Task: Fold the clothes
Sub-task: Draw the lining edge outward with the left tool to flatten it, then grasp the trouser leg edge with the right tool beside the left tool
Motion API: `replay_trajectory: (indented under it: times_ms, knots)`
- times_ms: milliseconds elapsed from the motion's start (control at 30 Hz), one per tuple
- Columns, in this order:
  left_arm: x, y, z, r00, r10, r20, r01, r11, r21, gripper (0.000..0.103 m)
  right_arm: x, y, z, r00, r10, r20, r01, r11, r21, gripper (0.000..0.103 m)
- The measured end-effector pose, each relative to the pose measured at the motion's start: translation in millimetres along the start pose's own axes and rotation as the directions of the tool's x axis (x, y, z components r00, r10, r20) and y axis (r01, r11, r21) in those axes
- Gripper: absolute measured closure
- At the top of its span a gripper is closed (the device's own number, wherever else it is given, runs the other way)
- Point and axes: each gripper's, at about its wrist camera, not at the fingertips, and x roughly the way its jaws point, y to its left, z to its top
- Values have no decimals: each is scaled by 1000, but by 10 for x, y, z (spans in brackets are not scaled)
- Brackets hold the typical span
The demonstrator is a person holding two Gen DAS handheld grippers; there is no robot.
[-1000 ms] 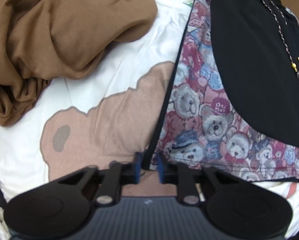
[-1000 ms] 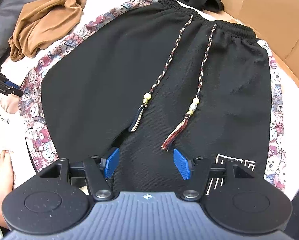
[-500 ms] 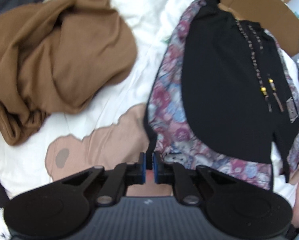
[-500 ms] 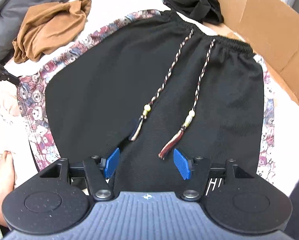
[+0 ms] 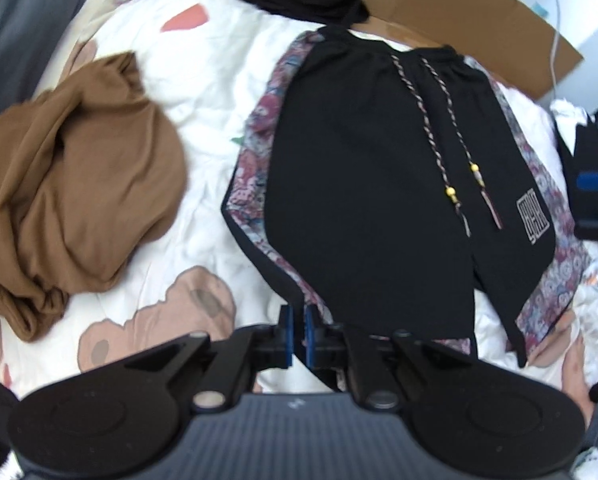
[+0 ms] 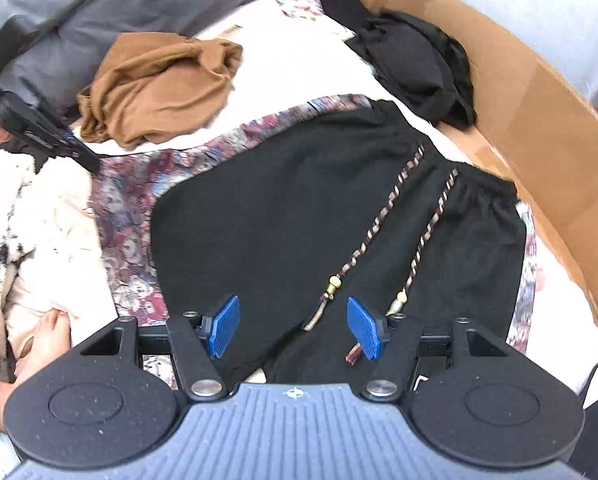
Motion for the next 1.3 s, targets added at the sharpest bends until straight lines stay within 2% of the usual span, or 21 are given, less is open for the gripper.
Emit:
replay_trajectory:
  times_ms: [167,500,933,1133,1300]
  knots:
    - [14,-143,20,998,-51,32,52,998,-23,97,76,63,-35,999,20,40,-21,999,41,38]
    - [89,-291,42,993,-112,48,113,993,-23,97,306,423,-36,996,65,53,-65,998,11,38]
    - [50,-394,113,972,-217,89,222,974,-45,97,546,768,57,990,104,92,-104,995,-3,38]
    - [25,-422,138,968,-228,100,235,970,-63,97,536,842,97,985,126,119,-127,992,-7,38]
    - [27,-403,156,959,-263,109,275,956,-107,97,455,863,63,983,111,148,-110,994,-16,38]
